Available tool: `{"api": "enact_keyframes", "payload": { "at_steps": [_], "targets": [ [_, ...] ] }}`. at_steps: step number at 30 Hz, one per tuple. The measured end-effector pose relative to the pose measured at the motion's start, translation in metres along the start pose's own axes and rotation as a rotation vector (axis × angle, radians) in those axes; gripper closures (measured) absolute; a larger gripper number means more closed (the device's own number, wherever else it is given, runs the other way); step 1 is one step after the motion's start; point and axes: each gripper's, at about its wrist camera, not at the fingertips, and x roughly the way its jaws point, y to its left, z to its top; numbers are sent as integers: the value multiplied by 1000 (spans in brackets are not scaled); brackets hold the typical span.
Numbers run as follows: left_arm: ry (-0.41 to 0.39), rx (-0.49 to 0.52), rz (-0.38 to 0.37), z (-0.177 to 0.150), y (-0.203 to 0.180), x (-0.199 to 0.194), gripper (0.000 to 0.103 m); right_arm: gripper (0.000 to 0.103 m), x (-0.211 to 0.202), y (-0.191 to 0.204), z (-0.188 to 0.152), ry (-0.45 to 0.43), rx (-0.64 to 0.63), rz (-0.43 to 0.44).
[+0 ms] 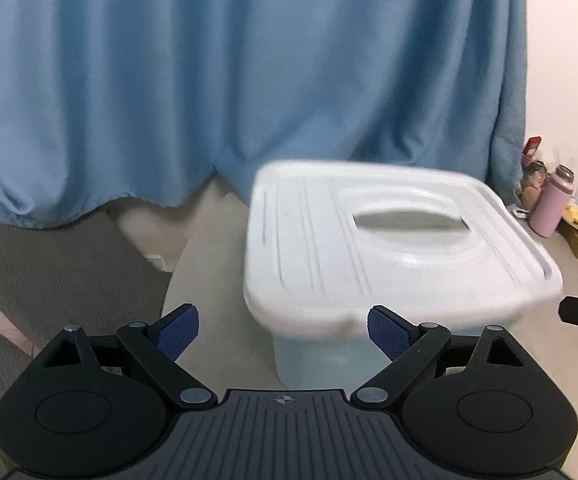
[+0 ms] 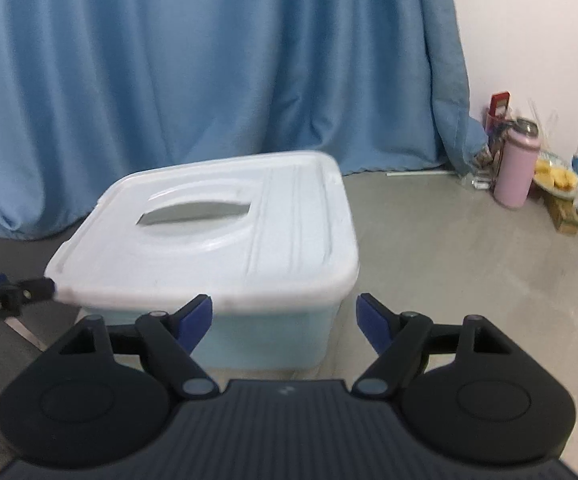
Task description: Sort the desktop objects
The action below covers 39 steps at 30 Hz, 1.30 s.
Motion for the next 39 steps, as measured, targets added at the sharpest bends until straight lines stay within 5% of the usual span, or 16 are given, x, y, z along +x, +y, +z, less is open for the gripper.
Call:
{"api": "enact_keyframes", "payload": {
  "at_steps": [15,39],
  "targets": [
    [-42,-18,39,-119,-21,-5,10,24,-6,3,-92,-49,-43,-15],
    [-28,24,27,-150,-42,18,10,24,6,15,-136,-80,-91,-68]
  ]
}}
